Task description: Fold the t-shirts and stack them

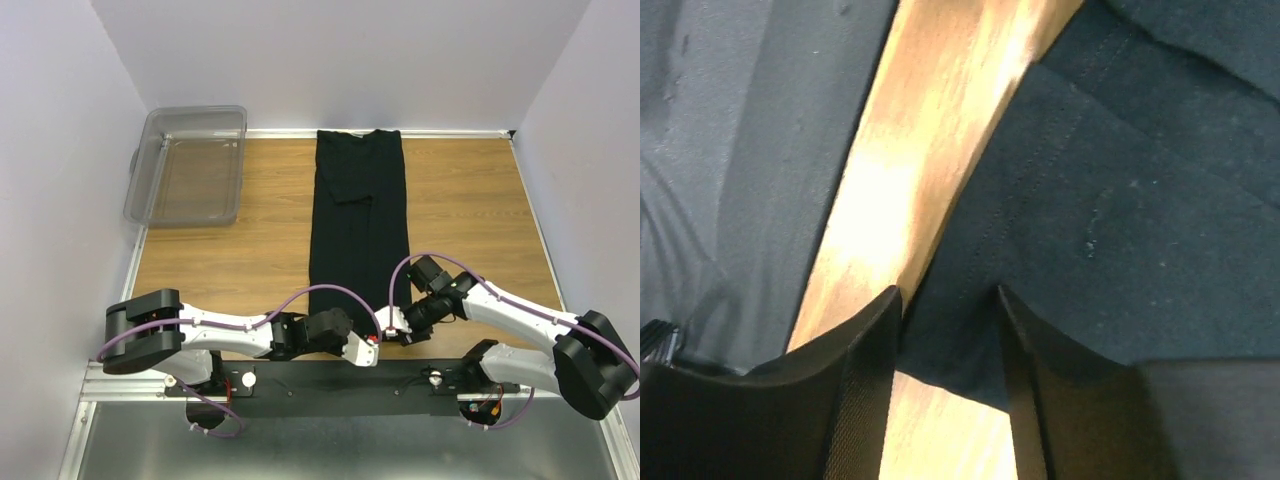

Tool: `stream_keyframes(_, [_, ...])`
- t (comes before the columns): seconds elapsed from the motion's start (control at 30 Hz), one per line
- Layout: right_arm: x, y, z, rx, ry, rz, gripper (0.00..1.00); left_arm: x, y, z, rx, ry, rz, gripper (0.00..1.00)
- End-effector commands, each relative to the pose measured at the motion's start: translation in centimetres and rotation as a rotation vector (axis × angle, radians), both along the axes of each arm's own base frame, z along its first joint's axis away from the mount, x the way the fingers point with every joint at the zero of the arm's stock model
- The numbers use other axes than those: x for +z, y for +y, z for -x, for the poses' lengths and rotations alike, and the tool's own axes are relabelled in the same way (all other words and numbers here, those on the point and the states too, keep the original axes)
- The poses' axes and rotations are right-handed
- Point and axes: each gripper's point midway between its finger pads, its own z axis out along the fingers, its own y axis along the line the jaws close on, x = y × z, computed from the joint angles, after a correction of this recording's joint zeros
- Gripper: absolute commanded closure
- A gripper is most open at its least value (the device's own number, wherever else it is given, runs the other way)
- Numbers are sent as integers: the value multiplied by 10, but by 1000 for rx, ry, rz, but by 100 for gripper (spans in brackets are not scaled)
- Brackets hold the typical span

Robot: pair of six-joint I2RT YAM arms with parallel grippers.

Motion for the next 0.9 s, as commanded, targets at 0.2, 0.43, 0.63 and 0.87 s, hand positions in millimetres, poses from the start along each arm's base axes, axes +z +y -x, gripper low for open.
stream_keyframes(0.2, [-10, -14, -21, -122, -84, 97, 89, 7, -4, 7, -47, 17, 49, 100])
stream_keyframes(0.43, [44, 13, -43, -201, -116, -52, 100, 21, -11, -3, -110, -36, 75, 100])
stream_keyframes(0.63, [81, 13, -104, -405, -90, -122, 99, 64, -15, -82, -73, -101, 191, 100])
stream_keyframes(0.87, [101, -10, -212, -669, -80, -166, 99, 97, -15, -194, -22, -212, 236, 100])
